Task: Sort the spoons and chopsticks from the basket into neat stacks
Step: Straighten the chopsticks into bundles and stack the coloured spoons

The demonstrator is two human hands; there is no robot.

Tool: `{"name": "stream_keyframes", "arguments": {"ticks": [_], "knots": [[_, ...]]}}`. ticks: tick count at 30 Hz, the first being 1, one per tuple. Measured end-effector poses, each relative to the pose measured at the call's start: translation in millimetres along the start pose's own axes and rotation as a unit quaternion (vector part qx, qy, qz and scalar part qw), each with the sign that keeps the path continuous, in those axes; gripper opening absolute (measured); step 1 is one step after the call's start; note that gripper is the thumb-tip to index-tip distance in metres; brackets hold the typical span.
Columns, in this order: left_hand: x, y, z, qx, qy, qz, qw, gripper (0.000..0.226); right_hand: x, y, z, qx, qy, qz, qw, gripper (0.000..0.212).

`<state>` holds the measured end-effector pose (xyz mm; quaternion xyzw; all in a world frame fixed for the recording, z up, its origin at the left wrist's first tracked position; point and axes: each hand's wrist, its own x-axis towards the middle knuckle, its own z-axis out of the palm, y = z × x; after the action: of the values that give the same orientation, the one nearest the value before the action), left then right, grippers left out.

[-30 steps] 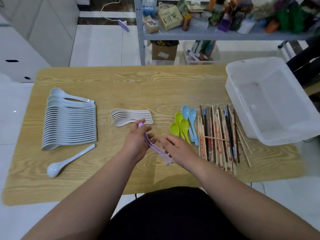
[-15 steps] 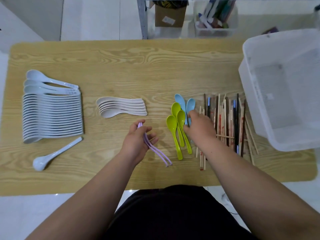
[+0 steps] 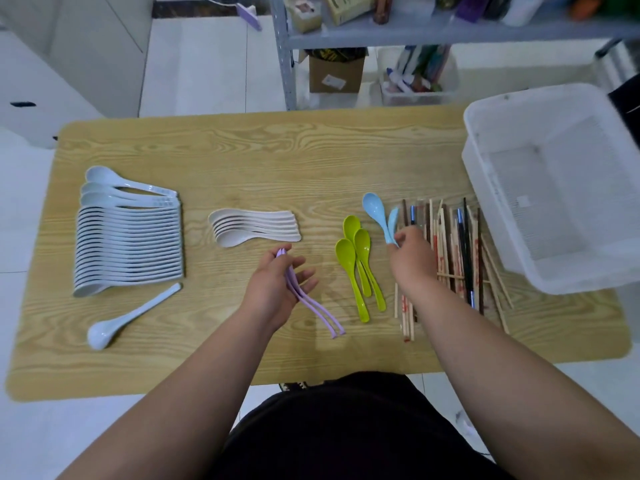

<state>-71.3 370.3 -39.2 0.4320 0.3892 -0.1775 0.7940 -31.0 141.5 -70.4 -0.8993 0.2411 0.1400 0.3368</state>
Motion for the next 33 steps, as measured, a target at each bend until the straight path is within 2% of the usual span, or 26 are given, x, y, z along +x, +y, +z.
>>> {"name": "stream_keyframes", "arguments": {"ticks": [4, 10, 13, 16, 21, 33], "knots": [[-17, 12, -4, -0.027, -0.019, 0.021, 0.999, 0.025, -37, -16, -18, 0.114, 0.019, -0.046, 0.992, 0.014], [-43, 35, -14, -0.086, -0.091, 0.060, 0.990, 0.022, -127, -57, -7, 0.229, -0.163, -0.122, 0.952, 0.015], [-56, 40, -30, -0.123, -0.107, 0.084, 0.983, 0.023, -155, -67, -5, 0.218, -0.210, -0.148, 0.942, 0.014], [-64, 43, -53, -0.128, -0.093, 0.101, 0.982, 0.028, -172, -73, -6, 0.194, -0.226, -0.149, 0.943, 0.014], [-74, 41, -74, -0.141, -0.116, 0.115, 0.976, 0.024, -190, -85, -1, 0.198, -0.242, -0.147, 0.938, 0.015], [-83, 41, -110, -0.165, -0.063, 0.075, 0.981, 0.020, -205, -100, 19, 0.156, -0.259, -0.161, 0.939, 0.010]]}}
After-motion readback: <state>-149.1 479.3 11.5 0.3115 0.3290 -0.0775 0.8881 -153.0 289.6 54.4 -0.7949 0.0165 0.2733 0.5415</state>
